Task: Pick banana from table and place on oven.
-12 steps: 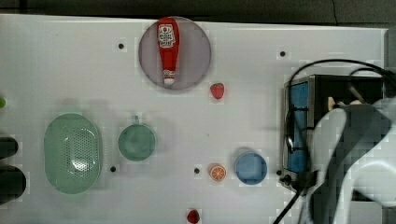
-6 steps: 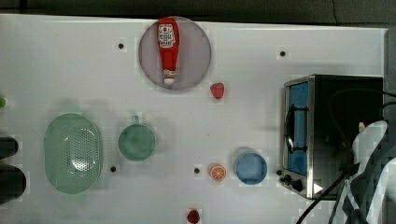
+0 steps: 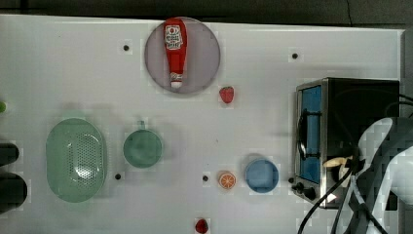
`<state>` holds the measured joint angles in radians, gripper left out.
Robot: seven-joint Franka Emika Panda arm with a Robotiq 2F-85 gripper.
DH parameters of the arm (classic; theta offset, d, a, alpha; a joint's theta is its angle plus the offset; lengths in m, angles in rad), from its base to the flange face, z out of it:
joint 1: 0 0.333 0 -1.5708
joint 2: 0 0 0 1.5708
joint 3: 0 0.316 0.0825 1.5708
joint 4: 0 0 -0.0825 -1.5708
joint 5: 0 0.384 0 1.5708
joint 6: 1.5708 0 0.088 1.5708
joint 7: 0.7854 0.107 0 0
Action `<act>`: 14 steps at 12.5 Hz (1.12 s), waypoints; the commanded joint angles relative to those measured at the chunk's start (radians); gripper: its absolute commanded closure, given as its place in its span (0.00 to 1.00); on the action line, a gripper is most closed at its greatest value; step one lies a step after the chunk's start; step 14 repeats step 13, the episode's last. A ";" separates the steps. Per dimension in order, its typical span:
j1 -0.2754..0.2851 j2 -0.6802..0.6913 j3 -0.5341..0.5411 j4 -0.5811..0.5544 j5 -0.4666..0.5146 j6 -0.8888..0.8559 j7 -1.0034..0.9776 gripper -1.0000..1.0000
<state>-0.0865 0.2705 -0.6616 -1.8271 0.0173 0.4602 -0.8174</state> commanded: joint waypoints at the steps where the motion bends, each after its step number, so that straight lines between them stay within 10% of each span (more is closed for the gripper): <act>1: 0.026 -0.075 0.017 0.035 0.011 -0.013 -0.044 0.00; 14: 0.167 -0.437 0.484 0.077 -0.048 -0.511 0.772 0.00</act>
